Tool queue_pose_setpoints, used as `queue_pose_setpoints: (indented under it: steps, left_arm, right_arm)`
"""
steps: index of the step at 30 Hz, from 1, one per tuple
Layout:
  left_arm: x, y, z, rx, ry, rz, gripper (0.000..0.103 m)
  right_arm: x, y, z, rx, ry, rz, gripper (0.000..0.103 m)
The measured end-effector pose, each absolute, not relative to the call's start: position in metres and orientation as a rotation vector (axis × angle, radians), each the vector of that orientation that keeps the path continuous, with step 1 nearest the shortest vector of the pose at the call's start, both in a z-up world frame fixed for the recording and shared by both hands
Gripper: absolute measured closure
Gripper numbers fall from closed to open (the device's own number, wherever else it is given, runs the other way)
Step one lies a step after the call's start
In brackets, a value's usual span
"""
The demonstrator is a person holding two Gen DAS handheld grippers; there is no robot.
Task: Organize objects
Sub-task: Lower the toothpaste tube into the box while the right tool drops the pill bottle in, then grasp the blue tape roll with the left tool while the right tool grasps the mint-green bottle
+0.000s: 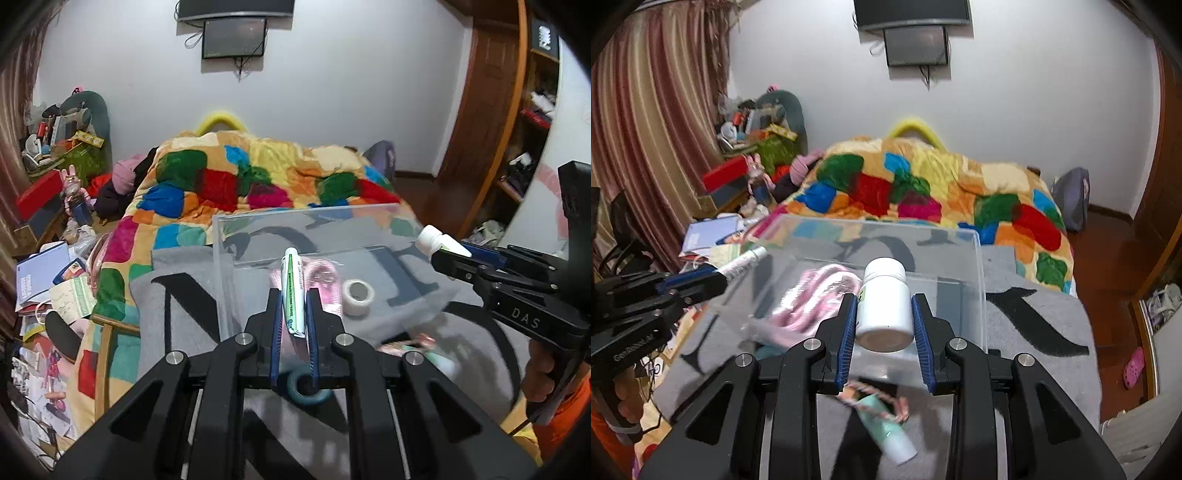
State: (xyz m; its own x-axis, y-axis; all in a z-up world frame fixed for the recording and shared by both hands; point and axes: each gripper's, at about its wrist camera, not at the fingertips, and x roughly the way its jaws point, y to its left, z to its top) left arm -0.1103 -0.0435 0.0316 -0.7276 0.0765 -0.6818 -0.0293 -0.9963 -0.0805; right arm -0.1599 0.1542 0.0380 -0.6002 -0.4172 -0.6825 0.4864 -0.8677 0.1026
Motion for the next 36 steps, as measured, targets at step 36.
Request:
queue_pose_setpoints:
  steps: [36]
  left_arm:
    - [-0.075,-0.046,-0.012,-1.278,-0.14,2.774,0.054]
  right_arm:
    - [-0.105,0.181,-0.03,1.16,0.297,-2.277,0.063]
